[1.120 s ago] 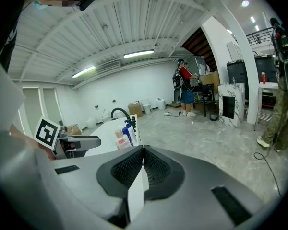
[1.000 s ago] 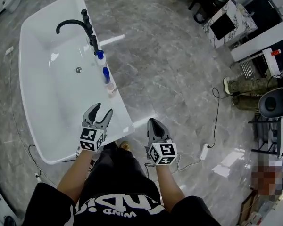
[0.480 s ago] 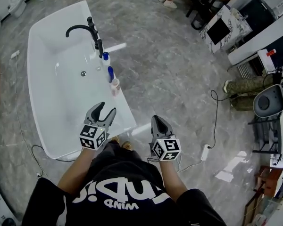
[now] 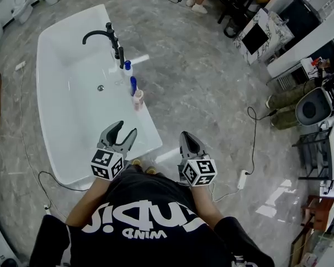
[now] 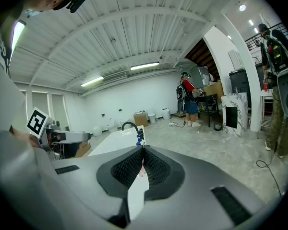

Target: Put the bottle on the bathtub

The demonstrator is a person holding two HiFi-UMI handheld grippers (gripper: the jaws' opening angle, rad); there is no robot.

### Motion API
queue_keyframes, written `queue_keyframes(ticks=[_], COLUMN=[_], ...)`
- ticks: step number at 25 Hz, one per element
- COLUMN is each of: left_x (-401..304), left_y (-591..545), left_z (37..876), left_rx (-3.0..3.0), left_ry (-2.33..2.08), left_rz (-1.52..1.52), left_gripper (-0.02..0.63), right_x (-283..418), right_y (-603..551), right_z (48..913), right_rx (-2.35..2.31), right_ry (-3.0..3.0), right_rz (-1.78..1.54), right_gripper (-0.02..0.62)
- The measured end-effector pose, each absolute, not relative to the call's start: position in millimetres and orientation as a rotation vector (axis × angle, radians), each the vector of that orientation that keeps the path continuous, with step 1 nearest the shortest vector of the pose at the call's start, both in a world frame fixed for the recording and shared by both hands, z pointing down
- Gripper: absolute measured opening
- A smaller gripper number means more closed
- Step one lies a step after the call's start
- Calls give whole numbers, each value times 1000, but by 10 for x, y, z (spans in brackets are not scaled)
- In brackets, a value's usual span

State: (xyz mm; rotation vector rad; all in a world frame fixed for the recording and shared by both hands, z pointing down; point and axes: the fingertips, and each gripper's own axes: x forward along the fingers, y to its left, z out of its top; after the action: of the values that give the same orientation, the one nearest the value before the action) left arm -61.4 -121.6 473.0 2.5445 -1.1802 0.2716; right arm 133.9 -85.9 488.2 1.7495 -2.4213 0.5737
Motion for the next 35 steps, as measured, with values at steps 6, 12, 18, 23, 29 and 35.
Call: queue_keyframes(ticks=[6, 12, 18, 23, 29, 35], left_x=[-761, -795, -799, -862, -931, -954], left_y=[-1144, -1149, -1184, -1275, -1294, -1270], left_z=[4582, 4473, 4503, 4546, 4543, 4559], left_rx=[2542, 2559, 2553, 2537, 2525, 2519], left_ry=[-1248, -1310, -1319, -1326, -1347, -1346], left_rz=[247, 222, 223, 219, 217, 215], left_gripper=[190, 82, 12, 9, 8, 8], right_x=[1325, 1293, 1276, 1258, 1275, 1262], right_y=[-818, -841, -844, -886, -874, -864], right_z=[4710, 4641, 4680, 4733, 4714, 4711], right_rx=[1771, 1767, 1765, 1761, 1764, 1755], right_ry=[-2453, -2467, -2466, -2460, -2465, -2466], right_rz=[522, 485, 479, 482, 473, 459], right_gripper=[23, 23, 23, 23, 23, 23])
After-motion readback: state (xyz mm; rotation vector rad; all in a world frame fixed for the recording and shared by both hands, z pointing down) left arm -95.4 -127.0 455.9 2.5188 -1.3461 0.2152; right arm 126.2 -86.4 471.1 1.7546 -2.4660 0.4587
